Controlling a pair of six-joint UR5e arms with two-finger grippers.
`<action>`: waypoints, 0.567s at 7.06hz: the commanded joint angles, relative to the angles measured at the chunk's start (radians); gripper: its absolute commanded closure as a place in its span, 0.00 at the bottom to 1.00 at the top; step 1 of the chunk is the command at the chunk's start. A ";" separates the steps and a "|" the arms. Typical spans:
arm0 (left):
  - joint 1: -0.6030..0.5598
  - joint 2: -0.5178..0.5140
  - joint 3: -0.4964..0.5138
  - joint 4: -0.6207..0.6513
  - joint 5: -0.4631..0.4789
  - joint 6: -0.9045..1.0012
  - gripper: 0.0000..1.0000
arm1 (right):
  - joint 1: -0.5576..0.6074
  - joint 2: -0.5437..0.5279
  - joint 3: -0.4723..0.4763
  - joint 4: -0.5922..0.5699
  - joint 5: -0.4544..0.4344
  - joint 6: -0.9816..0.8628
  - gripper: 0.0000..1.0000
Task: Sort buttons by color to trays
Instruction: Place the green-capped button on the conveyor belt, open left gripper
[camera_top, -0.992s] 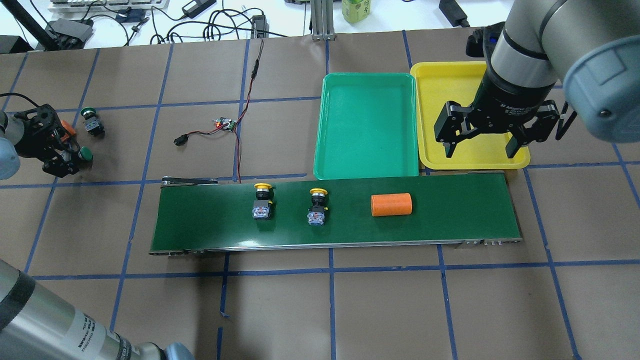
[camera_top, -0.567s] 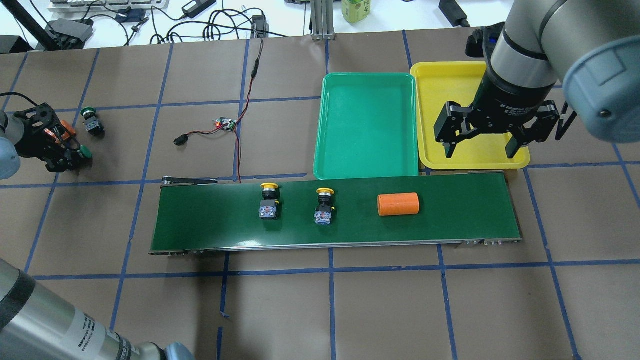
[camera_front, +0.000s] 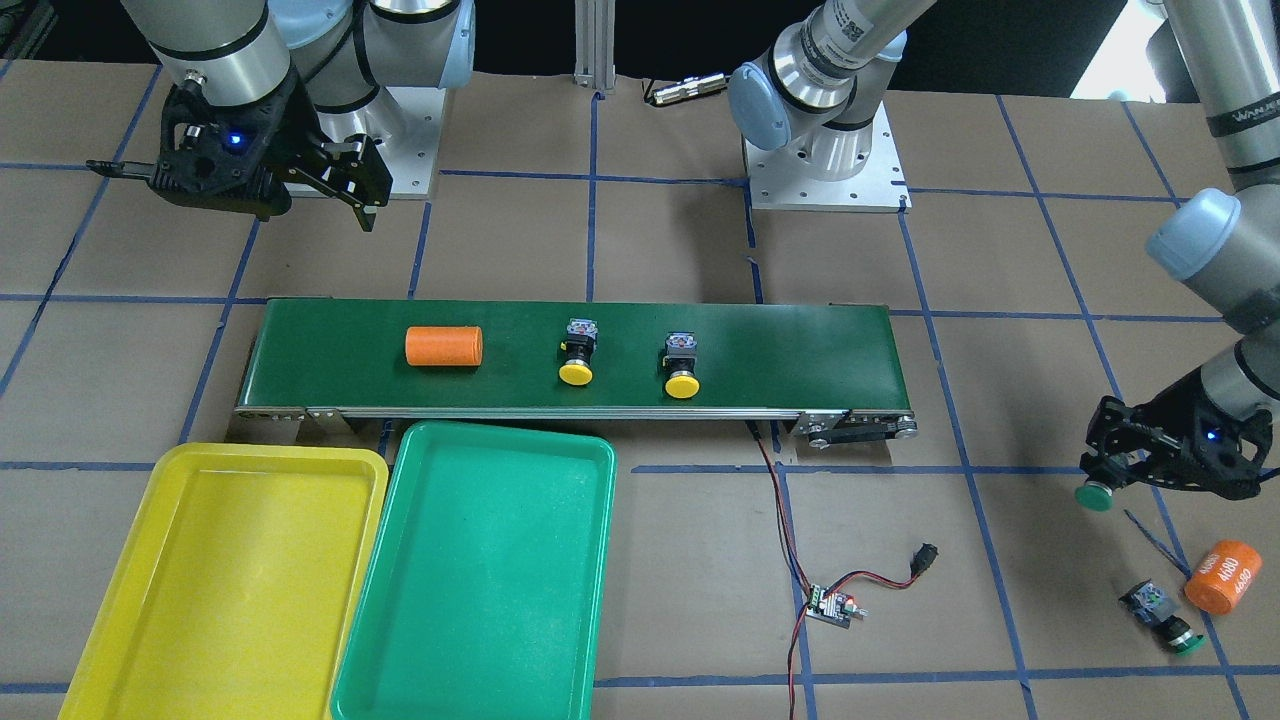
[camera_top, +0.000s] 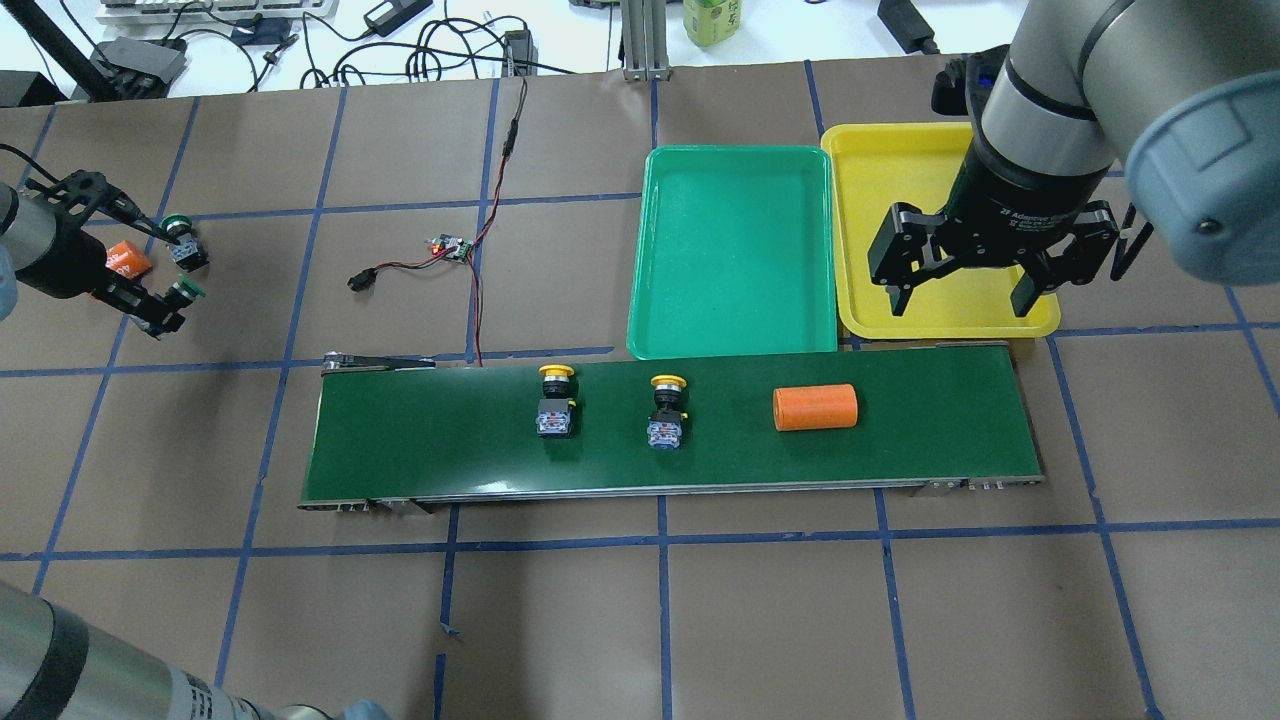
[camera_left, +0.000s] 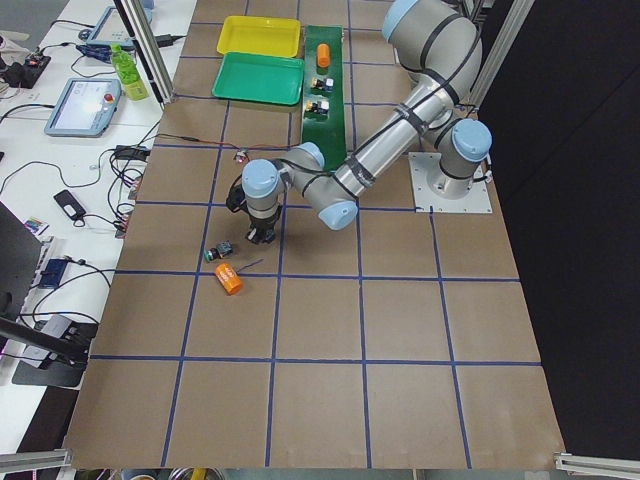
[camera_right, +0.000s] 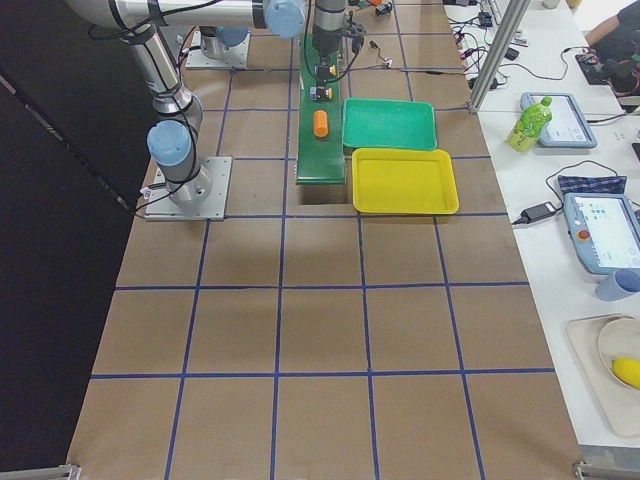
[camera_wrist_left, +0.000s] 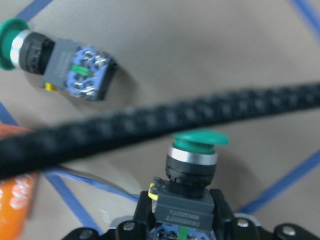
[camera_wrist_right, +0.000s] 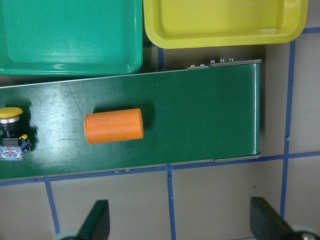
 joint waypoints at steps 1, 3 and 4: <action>-0.117 0.182 -0.168 -0.034 0.000 -0.345 0.96 | 0.000 -0.001 0.000 0.000 0.002 0.000 0.00; -0.249 0.309 -0.281 -0.034 0.000 -0.680 0.98 | 0.000 0.001 0.000 0.000 0.002 0.002 0.00; -0.343 0.349 -0.331 -0.023 0.001 -0.830 0.98 | 0.000 -0.001 0.000 0.000 0.000 0.000 0.00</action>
